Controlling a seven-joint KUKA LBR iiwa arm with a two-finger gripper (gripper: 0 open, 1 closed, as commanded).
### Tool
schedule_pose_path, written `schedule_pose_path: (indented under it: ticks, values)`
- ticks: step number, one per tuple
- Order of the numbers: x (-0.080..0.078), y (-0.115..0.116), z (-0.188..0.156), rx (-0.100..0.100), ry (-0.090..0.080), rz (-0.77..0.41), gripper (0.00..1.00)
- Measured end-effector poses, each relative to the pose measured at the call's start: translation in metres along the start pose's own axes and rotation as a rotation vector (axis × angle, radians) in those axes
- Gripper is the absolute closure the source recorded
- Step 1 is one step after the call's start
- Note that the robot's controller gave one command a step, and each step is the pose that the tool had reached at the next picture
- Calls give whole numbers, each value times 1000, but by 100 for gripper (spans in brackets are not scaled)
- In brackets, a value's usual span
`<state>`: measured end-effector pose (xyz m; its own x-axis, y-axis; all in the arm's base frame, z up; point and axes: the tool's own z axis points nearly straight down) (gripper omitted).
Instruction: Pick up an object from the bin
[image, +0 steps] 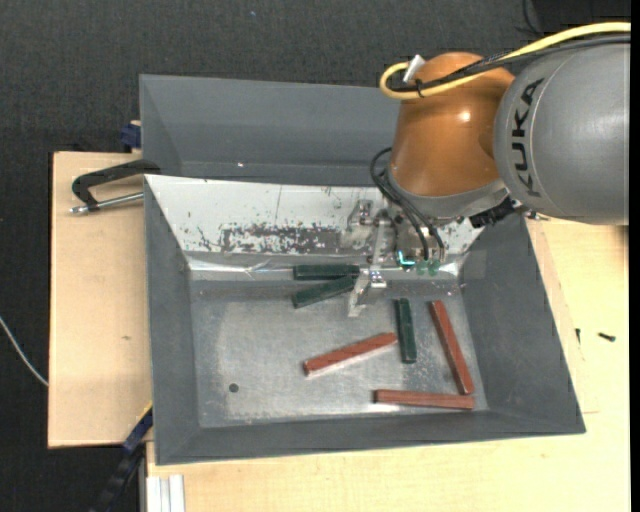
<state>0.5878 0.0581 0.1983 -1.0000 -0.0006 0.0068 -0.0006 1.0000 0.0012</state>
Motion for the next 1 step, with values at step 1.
schedule_pose_path:
  ticks: [1]
  values:
    - [-2, 0, -4, 0, -8, 1, 0]
